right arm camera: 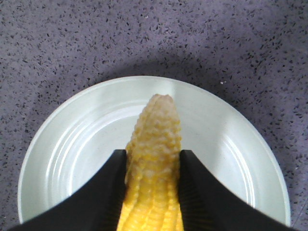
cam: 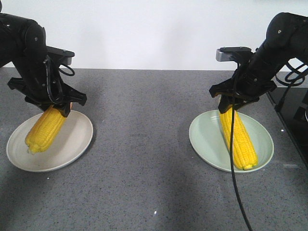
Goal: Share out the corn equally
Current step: 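Lower both held corn cobs onto the cream and green plates, then open both grippers to release the cobs onto the plates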
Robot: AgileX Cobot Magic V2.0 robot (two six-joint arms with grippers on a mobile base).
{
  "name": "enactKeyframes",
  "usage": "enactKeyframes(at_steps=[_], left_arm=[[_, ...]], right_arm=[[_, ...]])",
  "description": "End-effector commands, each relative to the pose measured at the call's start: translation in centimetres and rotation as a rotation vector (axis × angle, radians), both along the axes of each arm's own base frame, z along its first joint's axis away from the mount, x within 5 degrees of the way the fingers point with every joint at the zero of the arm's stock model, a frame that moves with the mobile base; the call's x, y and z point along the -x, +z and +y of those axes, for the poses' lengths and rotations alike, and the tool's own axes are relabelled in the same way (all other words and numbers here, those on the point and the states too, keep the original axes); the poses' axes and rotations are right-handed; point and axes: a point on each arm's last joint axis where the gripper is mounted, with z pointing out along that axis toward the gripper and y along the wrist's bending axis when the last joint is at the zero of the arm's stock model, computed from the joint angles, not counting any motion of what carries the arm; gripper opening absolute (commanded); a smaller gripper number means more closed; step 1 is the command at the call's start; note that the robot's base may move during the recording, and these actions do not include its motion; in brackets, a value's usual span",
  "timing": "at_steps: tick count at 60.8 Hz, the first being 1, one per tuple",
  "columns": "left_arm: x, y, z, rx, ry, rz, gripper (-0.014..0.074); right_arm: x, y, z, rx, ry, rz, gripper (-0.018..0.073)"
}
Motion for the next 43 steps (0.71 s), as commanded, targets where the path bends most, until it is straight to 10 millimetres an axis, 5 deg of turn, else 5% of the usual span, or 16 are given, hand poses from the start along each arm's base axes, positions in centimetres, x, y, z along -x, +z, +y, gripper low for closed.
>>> enactKeyframes(at_steps=[1, 26, 43], left_arm=[[0.87, 2.77, 0.20, 0.014, -0.001, -0.069, 0.0009], [0.89, 2.76, 0.13, 0.024, 0.008, -0.067, 0.0211], [0.89, 2.76, 0.13, 0.025, 0.010, -0.067, 0.0409]], right_arm=[[0.98, 2.73, -0.02, -0.013, 0.012, -0.042, 0.0109], [0.98, 2.73, -0.03, -0.016, -0.002, -0.039, 0.0428], [0.89, 2.83, -0.07, -0.017, -0.023, -0.051, 0.0485]])
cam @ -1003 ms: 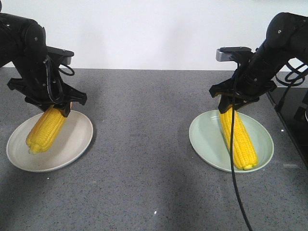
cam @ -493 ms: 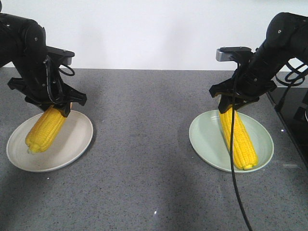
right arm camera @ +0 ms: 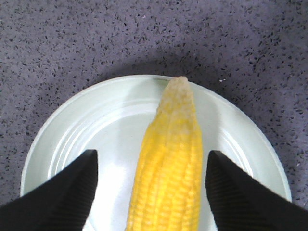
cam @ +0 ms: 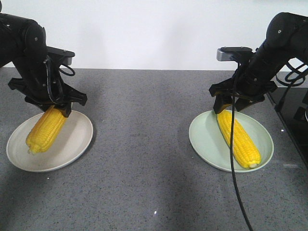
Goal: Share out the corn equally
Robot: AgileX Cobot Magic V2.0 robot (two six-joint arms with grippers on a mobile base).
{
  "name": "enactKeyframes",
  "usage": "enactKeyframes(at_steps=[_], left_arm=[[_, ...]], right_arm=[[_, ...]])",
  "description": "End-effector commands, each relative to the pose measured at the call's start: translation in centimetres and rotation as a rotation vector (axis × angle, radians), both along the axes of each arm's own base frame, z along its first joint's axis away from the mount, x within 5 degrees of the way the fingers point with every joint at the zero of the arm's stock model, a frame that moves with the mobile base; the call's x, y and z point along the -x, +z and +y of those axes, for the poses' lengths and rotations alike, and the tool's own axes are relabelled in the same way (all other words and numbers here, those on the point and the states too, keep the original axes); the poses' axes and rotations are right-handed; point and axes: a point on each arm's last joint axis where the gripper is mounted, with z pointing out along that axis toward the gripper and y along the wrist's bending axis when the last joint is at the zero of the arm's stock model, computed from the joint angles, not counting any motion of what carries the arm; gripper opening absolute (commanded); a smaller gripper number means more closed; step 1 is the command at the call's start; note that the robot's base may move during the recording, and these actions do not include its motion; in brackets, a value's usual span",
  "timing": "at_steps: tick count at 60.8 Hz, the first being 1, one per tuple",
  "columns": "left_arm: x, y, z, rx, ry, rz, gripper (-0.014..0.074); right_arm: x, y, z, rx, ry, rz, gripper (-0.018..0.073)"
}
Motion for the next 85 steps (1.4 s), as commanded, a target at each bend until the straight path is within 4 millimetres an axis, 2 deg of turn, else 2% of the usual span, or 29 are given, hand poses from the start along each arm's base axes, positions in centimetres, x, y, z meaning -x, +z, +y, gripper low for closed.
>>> enactKeyframes(at_steps=[1, 9, 25, 33, 41, 47, 51, 62, 74, 77, 85], left_arm=[[0.9, 2.8, 0.2, 0.018, 0.010, -0.068, 0.0416], [0.9, 2.8, 0.2, 0.018, 0.010, -0.068, 0.0445], [0.9, 2.8, 0.2, 0.019, 0.010, -0.070, 0.0445], [1.1, 3.3, 0.3, 0.020, 0.009, -0.082, 0.0443], [1.7, 4.5, 0.4, 0.027, 0.009, -0.112, 0.0438], [2.4, 5.9, 0.5, 0.037, 0.007, -0.155, 0.0406], [3.0, 7.0, 0.7, 0.047, 0.006, -0.194, 0.0367], [5.5, 11.6, 0.9, 0.116, -0.021, -0.363, 0.0207], [9.9, 17.0, 1.2, 0.190, -0.120, -0.562, -0.0006], [11.1, 18.2, 1.3, 0.211, -0.136, -0.616, -0.0008], [14.2, 20.9, 1.5, 0.267, -0.187, -0.745, -0.0008]], right_arm=[[0.9, 2.8, -0.1, -0.011, 0.003, -0.057, 0.0485], [0.9, 2.9, -0.1, -0.012, 0.002, -0.062, 0.0484], [0.8, 3.0, -0.1, -0.014, -0.001, -0.074, 0.0484], [1.0, 4.2, 0.0, -0.027, -0.009, -0.127, 0.0482], [1.8, 6.3, 0.2, -0.066, -0.002, -0.202, 0.0447], [2.6, 8.2, 0.6, -0.116, 0.038, -0.268, 0.0372], [3.3, 9.6, 0.9, -0.155, 0.067, -0.319, 0.0285], [5.6, 13.2, 1.7, -0.250, 0.158, -0.440, -0.0017], [8.9, 17.0, 1.7, -0.268, 0.226, -0.562, -0.0005], [10.1, 17.9, 1.6, -0.264, 0.237, -0.608, -0.0005], [14.1, 18.5, 1.2, -0.264, 0.238, -0.712, -0.0005]])
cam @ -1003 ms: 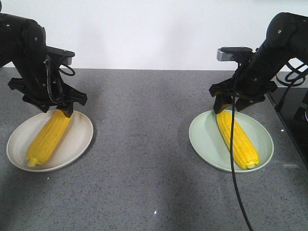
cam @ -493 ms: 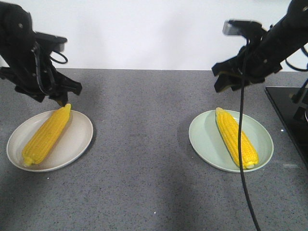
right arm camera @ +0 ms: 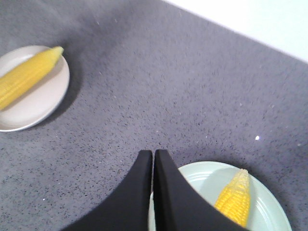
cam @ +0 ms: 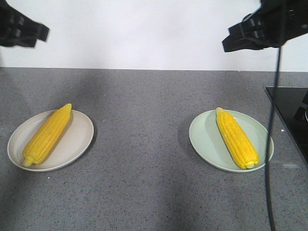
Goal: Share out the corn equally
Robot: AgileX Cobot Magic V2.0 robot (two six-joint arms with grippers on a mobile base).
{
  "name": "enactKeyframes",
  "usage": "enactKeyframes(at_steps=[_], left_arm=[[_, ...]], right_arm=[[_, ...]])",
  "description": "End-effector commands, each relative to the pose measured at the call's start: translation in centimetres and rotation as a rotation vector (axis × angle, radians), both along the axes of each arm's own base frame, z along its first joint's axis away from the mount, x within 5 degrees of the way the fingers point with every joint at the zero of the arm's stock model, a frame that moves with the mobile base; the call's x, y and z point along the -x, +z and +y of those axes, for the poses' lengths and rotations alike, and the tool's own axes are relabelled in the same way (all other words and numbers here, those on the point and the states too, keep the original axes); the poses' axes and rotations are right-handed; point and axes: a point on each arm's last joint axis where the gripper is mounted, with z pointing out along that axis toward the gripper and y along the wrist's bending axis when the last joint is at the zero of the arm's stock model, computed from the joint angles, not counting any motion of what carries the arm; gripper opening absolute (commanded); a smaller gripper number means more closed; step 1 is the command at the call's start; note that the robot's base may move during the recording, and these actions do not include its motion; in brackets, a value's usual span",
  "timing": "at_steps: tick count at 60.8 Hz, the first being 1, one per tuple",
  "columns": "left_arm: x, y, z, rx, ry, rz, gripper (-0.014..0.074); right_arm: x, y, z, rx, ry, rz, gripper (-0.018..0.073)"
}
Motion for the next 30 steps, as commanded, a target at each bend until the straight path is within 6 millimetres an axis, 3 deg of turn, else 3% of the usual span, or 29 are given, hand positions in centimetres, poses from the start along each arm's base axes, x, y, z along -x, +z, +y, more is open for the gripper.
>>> enactKeyframes(at_steps=[1, 7, 13, 24, 30], left_arm=[[3.5, 3.9, 0.2, 0.081, -0.052, -0.217, -0.0008], [5.6, 3.7, 0.3, 0.118, -0.088, -0.297, -0.0008], [8.2, 1.6, 0.7, 0.157, -0.103, -0.338, -0.0008], [11.8, -7.0, 1.3, 0.211, -0.092, -0.343, -0.0008], [13.6, -11.5, 2.0, 0.272, -0.025, -0.368, -0.0008]], right_arm=[[4.1, 2.3, -0.2, -0.050, -0.007, -0.168, -0.0005], [7.6, 0.2, -0.7, -0.065, -0.032, -0.231, -0.0005], [11.4, -3.0, -1.5, -0.038, -0.078, -0.309, -0.0005], [17.1, -10.3, -2.9, -0.025, -0.189, -0.352, -0.0005], [19.6, -13.1, -3.5, -0.022, -0.231, -0.395, -0.0005]])
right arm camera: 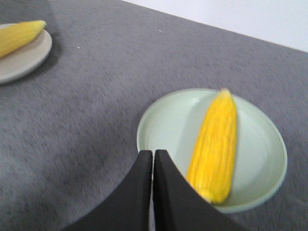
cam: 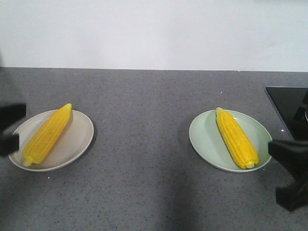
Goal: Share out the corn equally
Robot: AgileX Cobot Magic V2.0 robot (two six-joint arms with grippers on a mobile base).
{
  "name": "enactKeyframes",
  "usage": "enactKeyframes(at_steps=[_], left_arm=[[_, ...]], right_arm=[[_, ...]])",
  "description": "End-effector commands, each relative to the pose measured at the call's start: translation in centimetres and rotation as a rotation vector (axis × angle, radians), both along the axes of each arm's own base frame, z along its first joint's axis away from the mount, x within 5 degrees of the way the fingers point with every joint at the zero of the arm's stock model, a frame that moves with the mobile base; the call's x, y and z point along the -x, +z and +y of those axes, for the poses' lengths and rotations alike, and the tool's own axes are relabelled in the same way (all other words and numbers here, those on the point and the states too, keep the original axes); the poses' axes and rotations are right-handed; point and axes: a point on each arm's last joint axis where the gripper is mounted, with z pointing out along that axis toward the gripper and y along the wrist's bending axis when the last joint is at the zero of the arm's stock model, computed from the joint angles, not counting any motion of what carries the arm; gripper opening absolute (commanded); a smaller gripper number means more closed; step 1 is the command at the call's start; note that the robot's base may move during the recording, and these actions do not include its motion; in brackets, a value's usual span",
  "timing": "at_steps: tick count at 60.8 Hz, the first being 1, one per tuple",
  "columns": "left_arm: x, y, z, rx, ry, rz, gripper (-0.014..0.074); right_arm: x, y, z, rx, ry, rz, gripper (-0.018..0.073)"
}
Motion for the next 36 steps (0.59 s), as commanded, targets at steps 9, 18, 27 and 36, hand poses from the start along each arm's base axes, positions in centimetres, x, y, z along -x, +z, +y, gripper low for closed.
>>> enactKeyframes(at_steps=[9, 18, 27, 36], left_arm=[[2.7, -5.5, 1.4, 0.186, 0.151, -0.150, -0.0008], [3.6, -6.3, 1.6, 0.196, 0.154, -0.157, -0.0008], [3.5, -6.2, 1.6, 0.196, 0.156, -0.161, -0.0007], [3.5, -6.2, 1.6, 0.195, 0.156, -0.161, -0.0006]], right_arm=[[3.7, -3.8, -1.2, -0.028, -0.106, -0.167, -0.0005], [4.6, -4.2, -1.2, -0.032, -0.101, -0.193, -0.0005], [4.7, -4.1, -1.2, -0.033, -0.100, -0.199, -0.0005], [4.7, -4.1, -1.2, -0.033, -0.101, -0.200, -0.0005]])
